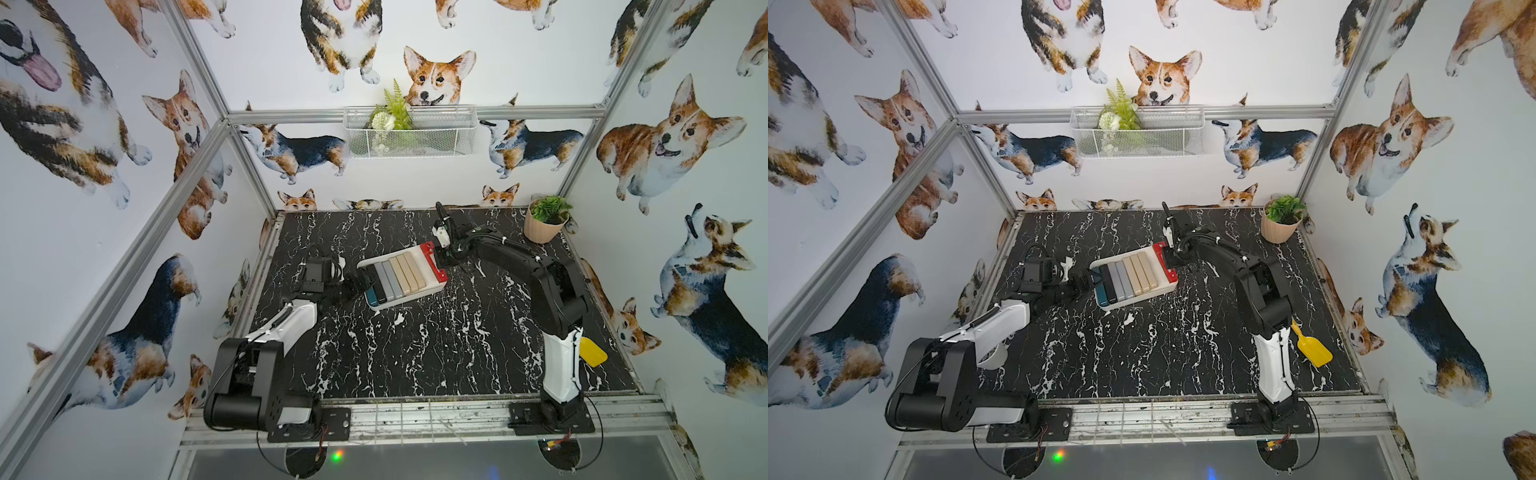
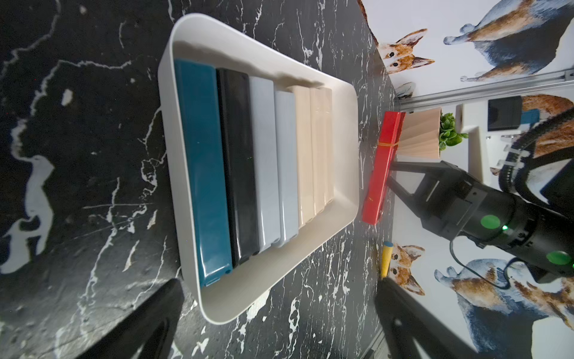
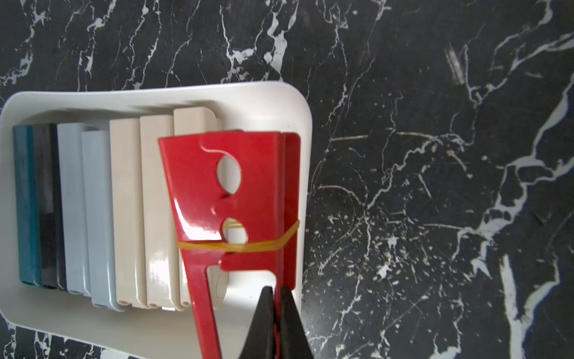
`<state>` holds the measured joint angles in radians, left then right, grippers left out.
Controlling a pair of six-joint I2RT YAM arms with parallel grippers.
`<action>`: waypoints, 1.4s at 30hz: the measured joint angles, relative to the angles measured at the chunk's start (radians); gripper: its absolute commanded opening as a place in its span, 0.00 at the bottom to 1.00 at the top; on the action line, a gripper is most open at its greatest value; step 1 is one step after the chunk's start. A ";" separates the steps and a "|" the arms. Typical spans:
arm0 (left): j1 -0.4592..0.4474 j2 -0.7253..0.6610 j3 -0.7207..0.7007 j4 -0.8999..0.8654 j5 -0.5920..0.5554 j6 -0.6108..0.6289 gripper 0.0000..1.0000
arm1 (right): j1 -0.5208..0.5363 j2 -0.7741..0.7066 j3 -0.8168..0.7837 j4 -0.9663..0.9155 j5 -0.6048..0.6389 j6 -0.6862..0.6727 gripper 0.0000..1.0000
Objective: Put the pruning pliers into the storage box
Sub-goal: Place the pruning pliers in the storage box.
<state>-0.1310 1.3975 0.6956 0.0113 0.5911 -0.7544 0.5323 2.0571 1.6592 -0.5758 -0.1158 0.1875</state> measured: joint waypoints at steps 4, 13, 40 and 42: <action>0.007 0.006 0.001 0.000 0.007 0.003 1.00 | 0.005 0.043 0.050 -0.004 0.000 -0.001 0.00; 0.019 0.006 0.001 0.002 0.014 0.011 1.00 | 0.017 0.108 0.109 -0.018 0.007 0.000 0.00; 0.041 0.016 -0.008 0.018 0.035 0.014 1.00 | 0.032 0.170 0.143 -0.036 0.038 0.000 0.00; 0.041 0.016 -0.008 0.020 0.035 0.014 1.00 | 0.032 0.175 0.143 -0.036 0.038 0.000 0.00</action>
<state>-0.0902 1.4132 0.6876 0.0311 0.6266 -0.7399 0.5640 2.2326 1.8023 -0.6121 -0.0776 0.1879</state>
